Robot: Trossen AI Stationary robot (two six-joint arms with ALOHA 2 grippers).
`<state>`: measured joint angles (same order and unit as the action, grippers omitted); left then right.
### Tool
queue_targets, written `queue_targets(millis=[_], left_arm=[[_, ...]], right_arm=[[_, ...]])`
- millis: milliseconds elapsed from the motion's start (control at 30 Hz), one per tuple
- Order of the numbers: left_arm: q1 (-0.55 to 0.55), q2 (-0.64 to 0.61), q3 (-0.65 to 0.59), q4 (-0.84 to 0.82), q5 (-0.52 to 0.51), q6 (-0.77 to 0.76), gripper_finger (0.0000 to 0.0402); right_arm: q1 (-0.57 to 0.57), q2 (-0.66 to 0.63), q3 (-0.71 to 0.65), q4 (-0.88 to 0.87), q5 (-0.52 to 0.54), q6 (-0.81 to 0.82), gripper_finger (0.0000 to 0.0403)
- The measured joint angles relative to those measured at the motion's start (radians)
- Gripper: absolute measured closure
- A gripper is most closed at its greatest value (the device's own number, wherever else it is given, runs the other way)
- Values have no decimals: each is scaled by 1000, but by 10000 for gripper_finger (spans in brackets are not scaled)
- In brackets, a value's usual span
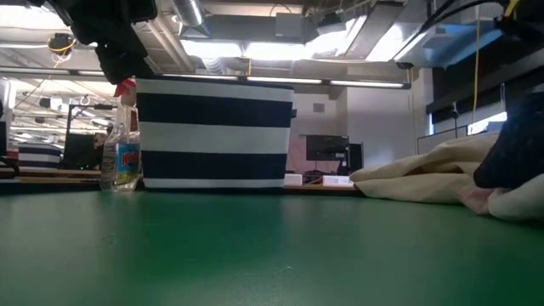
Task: Fold laundry
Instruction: Stack the blue polo on top of the white polo
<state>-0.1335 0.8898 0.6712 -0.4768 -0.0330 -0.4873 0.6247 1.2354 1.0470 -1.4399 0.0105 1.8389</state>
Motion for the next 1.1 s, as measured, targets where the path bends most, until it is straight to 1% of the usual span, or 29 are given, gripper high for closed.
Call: queue_targets(millis=[100, 167, 233, 333, 467, 533, 600, 733, 800, 867, 967, 1033, 1100], left_arm=[[0, 0, 0, 0, -2, 0, 247], [0, 0, 0, 0, -2, 0, 247], [0, 0, 0, 0, -2, 0, 247], [0, 0, 0, 0, -2, 0, 247], [0, 0, 0, 0, -3, 0, 247], [0, 0, 0, 1, -4, 0, 247], [0, 0, 0, 3, -7, -1, 247], [0, 0, 0, 22, -9, -1, 247], [0, 0, 0, 25, -16, -1, 247], [0, 0, 0, 25, -27, 0, 247], [0, 0, 0, 25, -37, -1, 247], [0, 0, 0, 25, -37, -1, 247], [0, 0, 0, 25, -37, -2, 247]], right_arm=[[25, 1, -21, 119, 56, 18, 399], [24, 1, -43, 158, 61, 21, 392], [22, 1, -67, 164, 53, 43, 376], [22, 1, -107, 165, 8, 65, 337], [22, 0, -113, 165, -70, 45, 267], [14, -2, -76, 164, -100, 9, 237], [17, -3, -14, 142, -105, -13, 213], [17, -4, 131, 30, -102, -45, 180], [17, -5, 182, 1, -63, -71, 171], [17, -4, 219, 19, 10, -100, 165], [17, -3, 226, 158, 124, -191, 165], [17, 13, 209, 278, 148, -281, 169], [20, 38, 178, 342, 127, -345, 176]])
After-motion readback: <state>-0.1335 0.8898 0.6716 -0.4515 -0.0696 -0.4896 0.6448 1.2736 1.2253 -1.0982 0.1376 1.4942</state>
